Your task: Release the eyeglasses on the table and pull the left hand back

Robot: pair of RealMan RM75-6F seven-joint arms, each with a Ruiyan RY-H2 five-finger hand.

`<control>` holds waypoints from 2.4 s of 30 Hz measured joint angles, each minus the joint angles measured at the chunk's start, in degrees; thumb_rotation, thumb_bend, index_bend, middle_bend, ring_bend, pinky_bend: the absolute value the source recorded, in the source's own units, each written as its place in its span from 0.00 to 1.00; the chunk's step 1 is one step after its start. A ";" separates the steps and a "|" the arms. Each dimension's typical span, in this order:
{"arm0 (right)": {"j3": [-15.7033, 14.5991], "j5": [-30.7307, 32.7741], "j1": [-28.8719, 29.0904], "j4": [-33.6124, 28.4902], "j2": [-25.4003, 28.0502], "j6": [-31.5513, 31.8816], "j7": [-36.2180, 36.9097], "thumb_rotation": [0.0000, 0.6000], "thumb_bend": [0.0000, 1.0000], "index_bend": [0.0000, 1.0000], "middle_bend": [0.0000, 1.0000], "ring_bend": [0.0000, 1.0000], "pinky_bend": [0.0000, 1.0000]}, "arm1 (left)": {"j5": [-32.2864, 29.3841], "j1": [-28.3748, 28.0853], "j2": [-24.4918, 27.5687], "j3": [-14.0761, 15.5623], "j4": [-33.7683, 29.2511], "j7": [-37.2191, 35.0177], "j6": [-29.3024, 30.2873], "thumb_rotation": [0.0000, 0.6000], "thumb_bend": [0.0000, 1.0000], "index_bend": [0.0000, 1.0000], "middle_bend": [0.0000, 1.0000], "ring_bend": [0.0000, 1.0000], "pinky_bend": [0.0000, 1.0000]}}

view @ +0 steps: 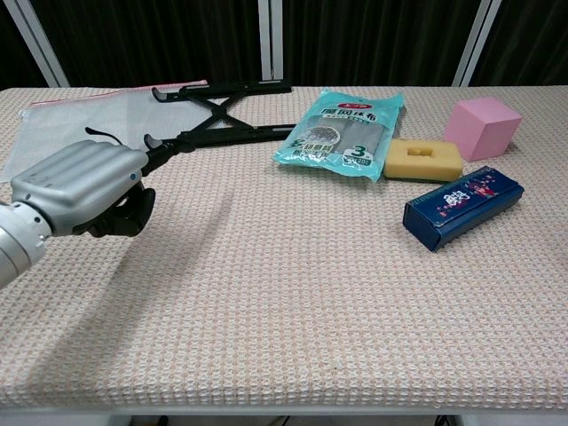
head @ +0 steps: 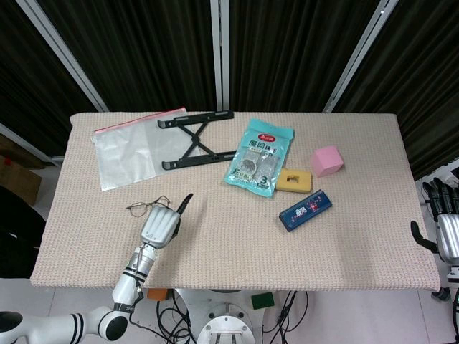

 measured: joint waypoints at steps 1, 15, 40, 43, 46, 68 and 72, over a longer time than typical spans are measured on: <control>-0.01 -0.03 0.03 -0.03 -0.02 -0.04 -0.04 1.00 0.45 0.00 0.00 0.00 0.00 | -0.18 0.04 0.07 0.10 -0.21 0.12 0.02 1.00 0.71 0.04 0.95 0.89 0.91; -0.05 -0.13 -0.22 -0.19 0.11 0.43 0.09 1.00 0.45 0.00 0.00 0.00 0.00 | -2.59 0.45 0.86 -0.25 -1.94 2.56 1.66 1.00 0.71 0.04 0.96 0.89 0.91; -0.95 -2.65 0.43 -1.20 0.19 0.00 0.18 1.00 0.45 0.00 0.00 0.00 0.00 | -15.93 7.77 5.89 0.31 -7.75 6.32 9.06 1.00 0.71 0.04 0.96 0.90 0.92; -1.04 -2.80 0.40 -1.55 0.31 0.15 -0.18 1.00 0.45 0.00 0.00 0.00 0.00 | -17.78 8.28 6.76 0.53 -7.25 5.42 8.12 1.00 0.71 0.04 0.96 0.90 0.92; -1.15 -2.80 0.26 -1.68 0.40 0.30 -0.33 1.00 0.45 0.00 0.00 0.00 0.00 | -19.14 8.46 7.52 0.67 -6.98 4.93 7.09 1.00 0.71 0.04 0.96 0.90 0.92; -0.88 -2.08 -0.08 -1.31 0.73 0.75 0.82 1.00 0.45 0.00 0.00 0.00 0.00 | -16.95 7.00 6.70 -0.60 -6.21 4.84 10.03 1.00 0.71 0.04 0.96 0.90 0.93; -0.96 -2.01 -0.05 -0.74 0.56 0.45 1.39 1.00 0.45 0.00 0.00 0.00 0.00 | -12.79 7.42 7.37 2.12 -10.52 6.16 11.83 1.00 0.72 0.04 0.97 0.91 0.93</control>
